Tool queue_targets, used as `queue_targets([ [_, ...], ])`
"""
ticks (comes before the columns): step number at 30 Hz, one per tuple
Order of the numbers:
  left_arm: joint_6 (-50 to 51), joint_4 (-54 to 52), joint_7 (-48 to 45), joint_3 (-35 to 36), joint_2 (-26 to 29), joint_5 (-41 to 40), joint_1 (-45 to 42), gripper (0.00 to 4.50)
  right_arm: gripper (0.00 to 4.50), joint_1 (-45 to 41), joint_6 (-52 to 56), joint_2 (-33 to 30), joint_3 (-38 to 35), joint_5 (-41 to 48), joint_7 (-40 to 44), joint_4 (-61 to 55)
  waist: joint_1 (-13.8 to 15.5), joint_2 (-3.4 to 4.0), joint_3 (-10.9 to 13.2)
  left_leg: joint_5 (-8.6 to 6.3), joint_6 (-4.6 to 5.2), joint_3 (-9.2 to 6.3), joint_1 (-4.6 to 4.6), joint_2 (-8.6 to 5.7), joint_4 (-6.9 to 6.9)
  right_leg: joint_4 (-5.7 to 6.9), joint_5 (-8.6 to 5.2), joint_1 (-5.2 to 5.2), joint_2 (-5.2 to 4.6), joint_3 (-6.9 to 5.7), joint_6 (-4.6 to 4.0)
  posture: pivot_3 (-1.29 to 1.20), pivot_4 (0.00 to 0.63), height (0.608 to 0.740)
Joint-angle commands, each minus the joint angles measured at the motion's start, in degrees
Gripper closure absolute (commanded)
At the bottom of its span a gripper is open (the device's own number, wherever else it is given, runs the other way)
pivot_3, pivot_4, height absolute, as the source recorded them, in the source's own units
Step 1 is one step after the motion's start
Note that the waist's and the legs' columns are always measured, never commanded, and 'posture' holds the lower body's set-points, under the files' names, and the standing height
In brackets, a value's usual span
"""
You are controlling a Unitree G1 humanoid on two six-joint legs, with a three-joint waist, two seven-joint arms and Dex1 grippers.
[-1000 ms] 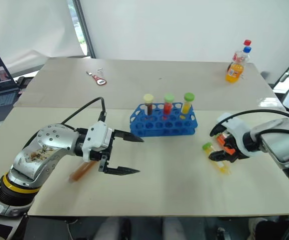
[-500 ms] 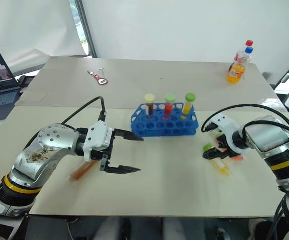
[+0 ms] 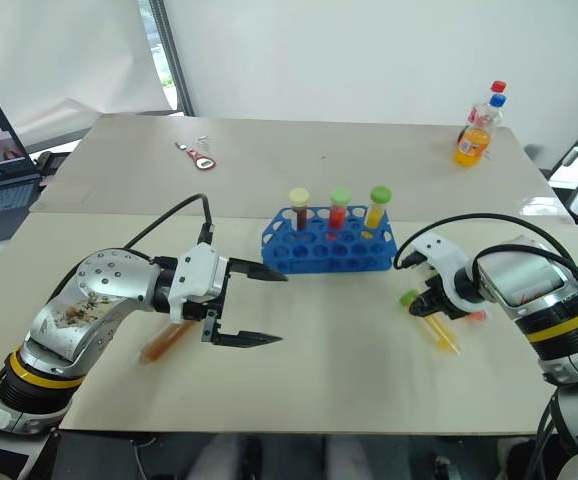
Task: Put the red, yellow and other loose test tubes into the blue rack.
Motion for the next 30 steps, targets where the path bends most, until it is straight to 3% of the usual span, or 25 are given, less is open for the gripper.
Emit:
queue_targets([
  [1,-1.56,-0.62,-0.41,0.44,0.39,0.33,0.04,0.0,3.57,0.34,0.63,-0.6,-0.61,0.16,-0.2,-1.05,0.0,0.0,0.0,0.0,0.0,-0.01,0.0,0.0,0.0,0.0,0.0,0.0,0.0,0.0,0.0,0.0,0.15,0.74],
  [5,-1.14,0.15,-0.9,1.52,0.94,0.02,-0.06,0.0,3.57,-1.16,2.41,-0.45,-4.75,2.33,0.0,-2.8,-0.03,0.0,0.0,0.0,0.0,-0.02,0.0,0.0,0.0,0.0,0.0,0.0,0.0,-0.01,0.0,0.0,0.15,0.74],
  [10,4.47,0.59,1.69,5.55,0.73,-4.65,-0.05,0.0,3.57,-0.28,3.47,-1.04,-17.36,7.94,0.0,-12.26,-0.04,0.01,0.01,0.0,0.0,-0.21,-0.04,0.02,-0.02,0.02,0.0,-0.05,0.0,-0.04,0.0,0.0,0.15,0.74],
  [14,9.64,0.33,2.56,9.43,1.69,-9.67,0.62,0.0,3.57,-0.79,4.89,6.96,-31.77,9.4,-6.63,-18.39,-0.2,0.0,0.01,0.0,0.0,-0.46,-0.02,0.04,-0.02,0.01,0.0,0.01,0.01,-0.12,0.0,0.0,0.15,0.74],
  [17,10.36,0.48,3.47,11.23,1.56,-10.91,0.49,0.0,3.57,3.03,-3.68,12.47,-37.15,6.87,-13.05,-23.95,-0.07,0.0,0.01,0.0,0.0,-0.52,-0.03,0.03,-0.03,0.04,0.0,0.02,0.01,-0.2,0.0,0.0,0.15,0.74],
  [20,8.71,0.17,3.63,11.13,1.54,-9.87,0.74,0.0,3.57,8.4,-17.39,24.94,-43.98,6.38,-19.78,-27.2,0.11,-0.07,-0.04,0.01,-0.01,-0.51,-0.07,0.02,0.0,0.03,0.0,0.08,-0.01,-0.33,-0.01,0.0,0.15,0.74],
  [26,6.98,-0.37,4.13,9.67,0.39,-8.85,0.91,0.0,3.57,18.32,-43.52,35.14,-40.94,-1.67,-27.51,-24.77,0.22,-0.04,-0.02,0.03,-0.05,-0.29,-0.12,-0.04,-0.02,0.03,0.01,0.04,-0.08,-0.36,-0.01,0.0,0.15,0.74],
  [30,7.51,-0.46,5.1,8.96,-1.05,-8.77,0.04,0.0,3.57,19.52,-53.07,38.57,-38.87,-4.58,-30.32,-19.35,-0.19,-0.03,-0.02,0.08,-0.14,-0.3,-0.04,-0.02,-0.03,0.08,0.01,0.06,-0.03,-0.35,-0.03,0.0,0.15,0.74],
])
